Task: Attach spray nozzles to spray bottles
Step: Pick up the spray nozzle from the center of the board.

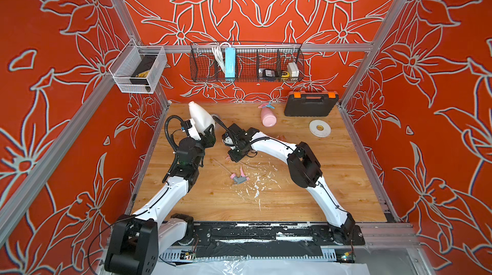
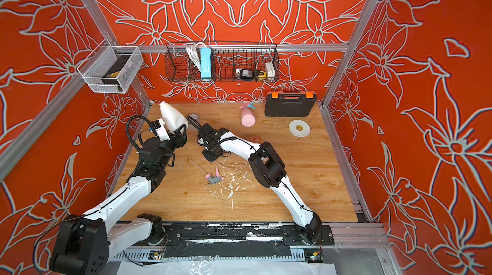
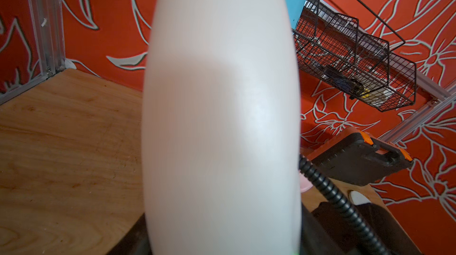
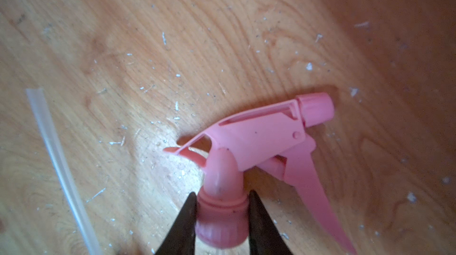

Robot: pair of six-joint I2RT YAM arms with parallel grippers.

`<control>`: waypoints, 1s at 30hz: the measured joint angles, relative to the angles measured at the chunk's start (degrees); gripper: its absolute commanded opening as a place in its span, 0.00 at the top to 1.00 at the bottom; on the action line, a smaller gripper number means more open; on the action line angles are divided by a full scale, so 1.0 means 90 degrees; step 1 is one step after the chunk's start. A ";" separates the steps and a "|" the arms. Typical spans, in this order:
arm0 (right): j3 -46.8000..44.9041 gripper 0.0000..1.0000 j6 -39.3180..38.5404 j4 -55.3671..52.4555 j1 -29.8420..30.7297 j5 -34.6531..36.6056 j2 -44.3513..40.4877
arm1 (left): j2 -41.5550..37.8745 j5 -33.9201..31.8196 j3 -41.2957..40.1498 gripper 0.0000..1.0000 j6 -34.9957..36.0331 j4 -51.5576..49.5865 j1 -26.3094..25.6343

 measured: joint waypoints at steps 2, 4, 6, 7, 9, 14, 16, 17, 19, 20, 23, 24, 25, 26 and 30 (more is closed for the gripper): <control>-0.0002 0.71 -0.0002 0.0010 0.0000 0.0005 -0.0002 | 0.0000 0.0041 0.0000 0.41 0.0002 0.0012 0.0000; -0.0090 0.72 0.0017 0.0100 0.0000 0.0022 -0.0046 | 0.0002 0.0121 0.0000 0.41 0.0012 0.0032 0.0000; -0.0401 0.73 0.0078 0.0248 -0.0017 0.0083 -0.0236 | 0.0002 0.0255 0.0000 0.42 0.0044 0.0073 0.0000; -0.0646 0.73 0.0121 0.0323 -0.0051 0.0112 -0.0393 | 0.0002 0.0352 0.0000 0.43 0.0068 0.0117 0.0002; -0.1163 0.73 0.0199 0.0488 -0.0107 0.0131 -0.0809 | -0.0012 0.0520 -0.0032 0.44 0.0121 0.0289 0.0000; -0.2385 0.73 0.0447 0.1146 -0.0503 0.0192 -0.2419 | -0.0100 0.0818 -0.0073 0.44 0.0413 0.0743 -0.0228; -0.2705 0.73 0.0500 0.1464 -0.0721 0.0304 -0.3172 | -0.0024 0.0821 0.0051 0.43 0.0763 0.0838 -0.0639; -0.2815 0.73 0.0520 0.1649 -0.0840 0.0398 -0.3587 | 0.0070 0.0838 0.0143 0.43 0.0976 0.0935 -0.0925; -0.2965 0.75 0.0532 0.2081 -0.1073 0.0634 -0.4354 | 0.0321 0.0894 0.0299 0.43 0.1348 0.1163 -0.1399; -0.3050 0.76 0.0520 0.2322 -0.1180 0.0741 -0.4711 | 0.0469 0.0940 0.0362 0.43 0.1513 0.1287 -0.1576; -0.3478 0.78 0.0398 0.3327 -0.1416 0.1139 -0.5746 | 0.1027 0.1173 0.0549 0.43 0.1984 0.1566 -0.1938; -0.3621 0.80 0.0330 0.3691 -0.1462 0.1256 -0.6025 | 0.1222 0.1260 0.0602 0.43 0.2118 0.1632 -0.2013; -0.3713 0.80 0.0262 0.4031 -0.1489 0.1348 -0.6222 | 0.1426 0.1379 0.0648 0.43 0.2246 0.1707 -0.2074; -0.3735 0.81 0.0216 0.4301 -0.1491 0.1404 -0.6312 | 0.1581 0.1508 0.0678 0.43 0.2339 0.1756 -0.2110; -0.3529 0.82 0.0158 0.5090 -0.1486 0.1353 -0.6156 | 0.2149 0.2064 0.0748 0.43 0.2718 0.1914 -0.2157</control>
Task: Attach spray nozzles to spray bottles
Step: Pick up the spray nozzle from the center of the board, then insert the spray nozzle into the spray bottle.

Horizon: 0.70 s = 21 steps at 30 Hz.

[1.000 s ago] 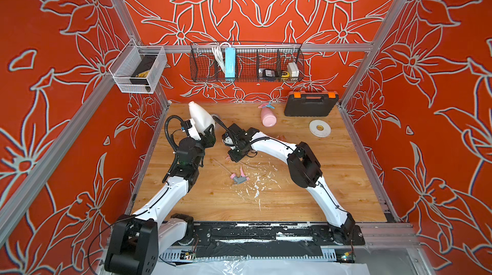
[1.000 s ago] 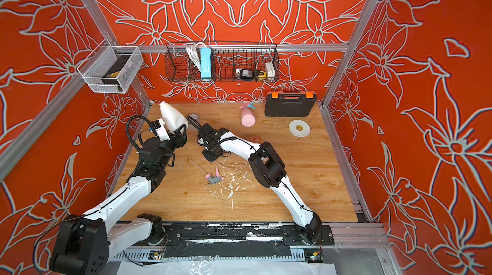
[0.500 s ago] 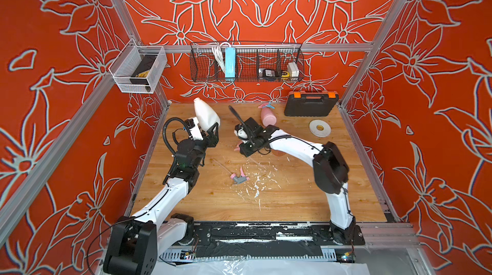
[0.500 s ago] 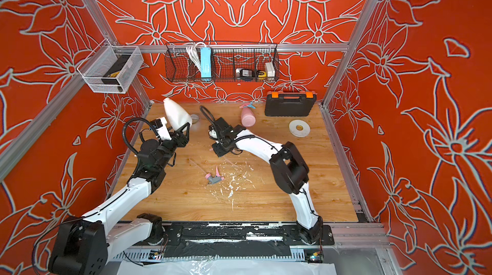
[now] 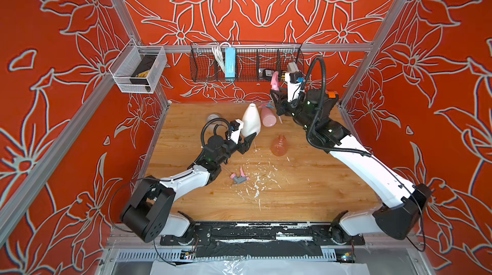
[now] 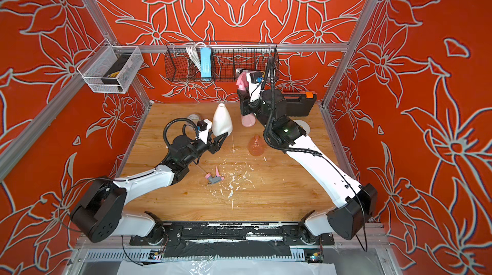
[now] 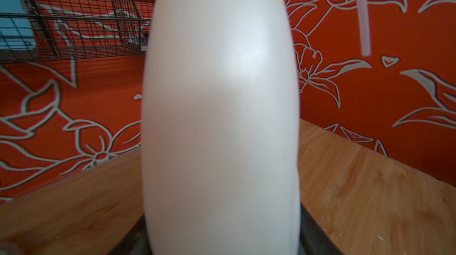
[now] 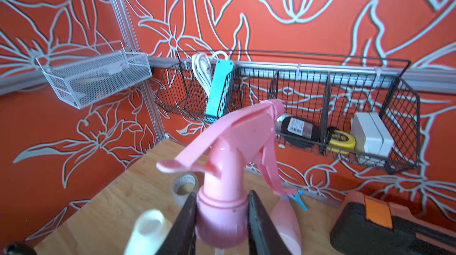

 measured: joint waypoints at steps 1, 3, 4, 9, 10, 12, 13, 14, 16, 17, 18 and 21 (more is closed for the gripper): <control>0.0083 0.81 0.0036 0.0141 0.0002 -0.0068 0.0124 | 0.0102 0.0141 -0.0005 0.43 0.0058 0.0029 0.0000; 0.0211 0.82 0.0155 0.0406 0.0002 -0.0267 0.0367 | 0.0248 0.0362 -0.0068 0.43 0.0100 0.0165 0.0000; 0.0291 0.82 0.0245 0.0522 0.0002 -0.0374 0.0498 | 0.0289 0.0464 -0.0117 0.43 0.0104 0.0248 0.0000; 0.0865 0.82 0.0687 0.0874 0.0002 -0.0957 0.1129 | 0.0391 0.0852 -0.0265 0.43 0.0046 0.0646 0.0000; 0.0969 0.82 0.0765 0.0923 0.0002 -0.1047 0.1222 | 0.0401 0.0901 -0.0270 0.44 0.0029 0.0721 -0.0002; 0.1134 0.82 0.0879 0.0993 0.0002 -0.1188 0.1333 | 0.0403 0.0964 -0.0306 0.43 0.0000 0.0872 0.0000; 0.1178 0.82 0.0942 0.1025 0.0002 -0.1253 0.1355 | 0.0403 0.0991 -0.0328 0.43 -0.0005 0.0950 -0.0002; 0.1200 0.82 0.0981 0.1044 0.0002 -0.1302 0.1358 | 0.0406 0.1010 -0.0340 0.43 -0.0010 0.0988 0.0000; 0.1224 0.82 0.1054 0.1122 0.0002 -0.1387 0.1355 | 0.0430 0.1037 -0.0342 0.43 -0.0024 0.1042 -0.0002; 0.1231 0.82 0.1076 0.1156 0.0002 -0.1411 0.1355 | 0.0442 0.1047 -0.0342 0.43 -0.0027 0.1059 -0.0002; 0.1231 0.82 0.1093 0.1173 0.0002 -0.1438 0.1355 | 0.0464 0.1059 -0.0342 0.44 -0.0032 0.1081 -0.0002; 0.1234 0.82 0.1112 0.1173 0.0002 -0.1477 0.1355 | 0.0498 0.1090 -0.0340 0.43 -0.0049 0.1090 -0.0002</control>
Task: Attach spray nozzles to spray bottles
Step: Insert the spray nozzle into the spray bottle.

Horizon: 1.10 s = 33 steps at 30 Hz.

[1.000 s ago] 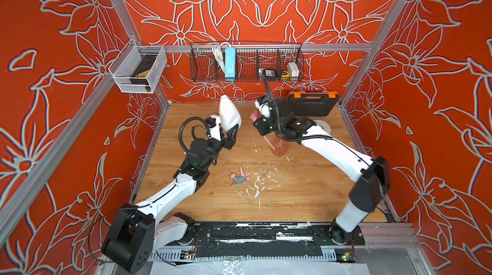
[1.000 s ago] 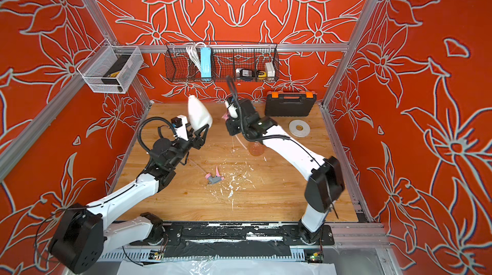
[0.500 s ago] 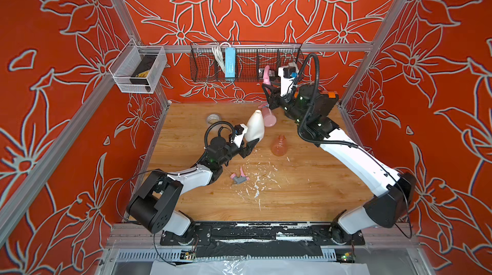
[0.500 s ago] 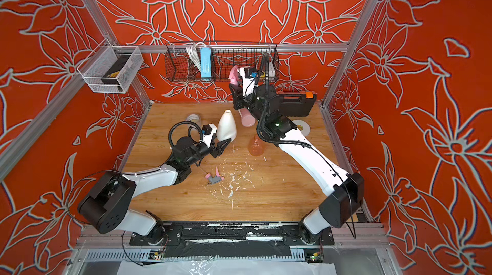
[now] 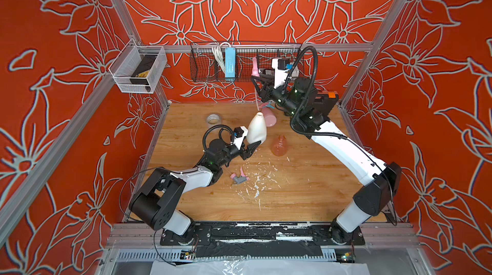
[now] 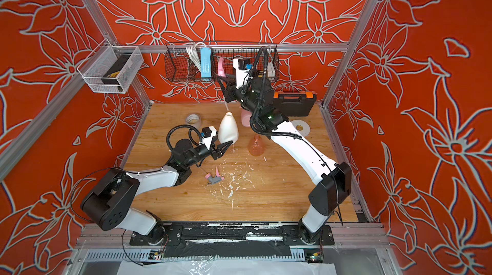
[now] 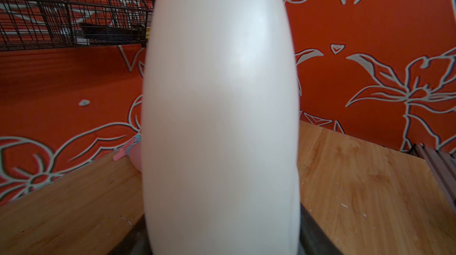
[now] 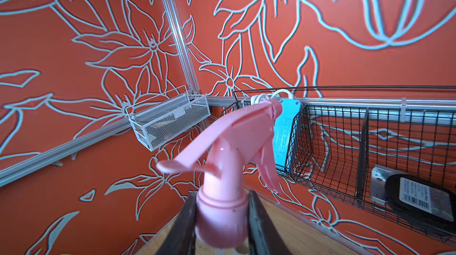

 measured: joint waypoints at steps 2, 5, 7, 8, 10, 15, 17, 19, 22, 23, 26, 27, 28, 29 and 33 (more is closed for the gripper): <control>0.0000 0.82 -0.0002 -0.0005 0.0000 -0.0019 -0.0005 | 0.0029 0.0010 0.0002 0.43 -0.0005 0.0007 0.0000; 0.0000 0.82 -0.0002 -0.0017 -0.0002 -0.0044 -0.0032 | 0.0073 0.0034 0.0005 0.43 -0.0032 0.0015 0.0000; 0.0000 0.82 -0.0002 -0.0046 -0.0005 -0.0049 -0.0078 | 0.0097 0.0046 0.0010 0.43 -0.0063 0.0017 0.0000; 0.0000 0.82 -0.0002 -0.0046 -0.0007 -0.0049 -0.0104 | 0.0104 0.0051 0.0015 0.43 -0.0070 0.0019 0.0000; -0.0019 0.82 -0.0002 -0.0046 -0.0007 -0.0049 -0.0189 | 0.0112 0.0056 0.0017 0.43 -0.0087 0.0032 0.0000; -0.0221 0.82 0.0010 0.0000 -0.0049 -0.0066 -0.0444 | 0.0117 0.0061 0.0017 0.43 -0.0146 0.0061 0.0000; -0.0306 0.82 0.0034 0.0017 -0.0068 -0.0090 -0.0478 | 0.0117 0.0066 0.0017 0.43 -0.0194 0.0083 0.0000; -0.0410 0.82 0.0075 0.0019 -0.0087 -0.0104 -0.0481 | 0.0117 0.0087 0.0024 0.43 -0.0226 0.0087 0.0000; -0.0539 0.82 0.0163 0.0012 -0.0102 -0.0143 -0.0469 | 0.0117 0.0102 0.0066 0.43 -0.0238 0.0090 0.0000; -0.0544 0.83 0.0194 0.0022 -0.0104 -0.0155 -0.0457 | 0.0117 0.0107 0.0078 0.43 -0.0238 0.0078 0.0000; -0.0544 0.83 0.0257 0.0066 -0.0107 -0.0187 -0.0452 | 0.0117 0.0124 0.0102 0.43 -0.0238 0.0080 -0.0005; -0.0544 0.83 0.0277 0.0092 -0.0114 -0.0197 -0.0452 | 0.0117 0.0126 0.0112 0.43 -0.0238 0.0080 -0.0010; -0.0544 0.83 0.0304 0.0117 -0.0117 -0.0206 -0.0452 | 0.0117 0.0129 0.0121 0.43 -0.0238 0.0080 -0.0010; -0.0546 0.83 0.0323 0.0134 -0.0119 -0.0211 -0.0452 | 0.0117 0.0131 0.0124 0.43 -0.0238 0.0080 -0.0010; -0.0605 0.83 0.0376 0.0219 -0.0131 -0.0255 -0.0449 | 0.0117 0.0138 0.0126 0.43 -0.0236 0.0070 -0.0010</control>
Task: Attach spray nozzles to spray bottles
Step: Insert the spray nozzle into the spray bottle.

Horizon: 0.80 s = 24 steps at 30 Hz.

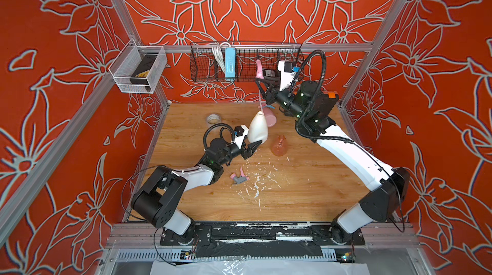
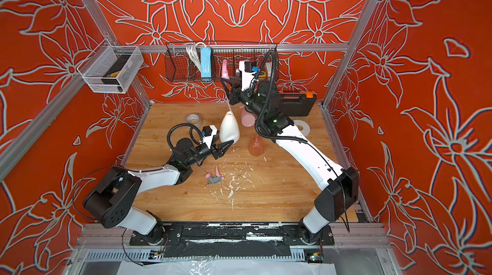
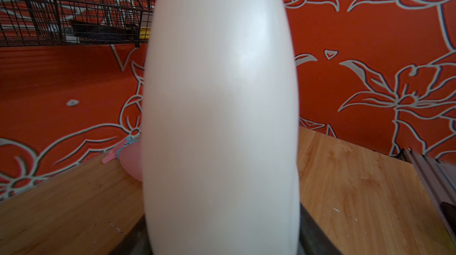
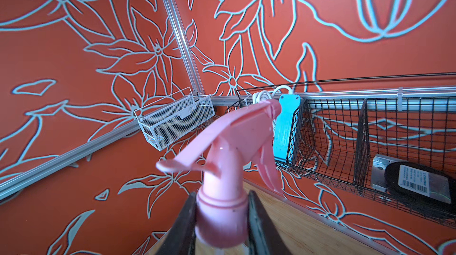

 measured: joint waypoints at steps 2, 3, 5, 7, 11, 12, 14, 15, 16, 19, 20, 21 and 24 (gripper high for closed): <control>-0.0005 0.83 0.0010 0.0000 0.0000 -0.0012 0.0000 | 0.0000 0.0015 0.0000 0.43 0.0000 -0.0002 0.0000; -0.0005 0.83 0.0010 0.0000 0.0000 -0.0019 0.0000 | 0.0000 0.0017 0.0000 0.43 -0.0002 0.0002 0.0000; -0.0002 0.83 0.0010 0.0000 0.0000 -0.0046 0.0005 | 0.0000 0.0017 0.0000 0.43 -0.0002 0.0002 0.0000; 0.0022 0.83 0.0010 -0.0010 0.0000 -0.0078 0.0027 | 0.0000 0.0022 0.0000 0.43 -0.0002 0.0002 0.0000; 0.0066 0.83 0.0015 -0.0029 0.0000 -0.0104 0.0087 | 0.0000 0.0019 0.0000 0.43 -0.0002 0.0015 0.0000; 0.0068 0.83 0.0015 -0.0029 0.0000 -0.0117 0.0104 | 0.0000 0.0019 0.0000 0.44 -0.0002 0.0012 0.0000; 0.0073 0.83 0.0017 -0.0041 0.0000 -0.0126 0.0131 | 0.0000 0.0022 0.0000 0.43 -0.0002 0.0015 0.0000; 0.0073 0.83 0.0017 -0.0051 0.0000 -0.0131 0.0136 | 0.0000 0.0022 0.0000 0.43 0.0000 0.0015 0.0000; 0.0073 0.84 0.0017 -0.0068 0.0000 -0.0138 0.0138 | 0.0000 0.0019 0.0000 0.43 0.0000 0.0015 0.0000; 0.0070 0.83 0.0015 -0.0068 0.0000 -0.0177 0.0136 | 0.0000 0.0017 0.0000 0.43 -0.0010 0.0019 0.0000; 0.0053 0.83 0.0012 -0.0058 0.0000 -0.0206 0.0134 | 0.0000 0.0017 0.0000 0.43 -0.0032 0.0019 0.0000; -0.0012 0.83 0.0012 -0.0039 0.0000 -0.0236 0.0114 | 0.0000 0.0017 0.0002 0.43 -0.0053 0.0024 0.0002; -0.0437 0.81 -0.0002 0.0010 0.0000 -0.0287 -0.0036 | 0.0000 0.0017 0.0143 0.43 -0.0160 0.0007 0.0032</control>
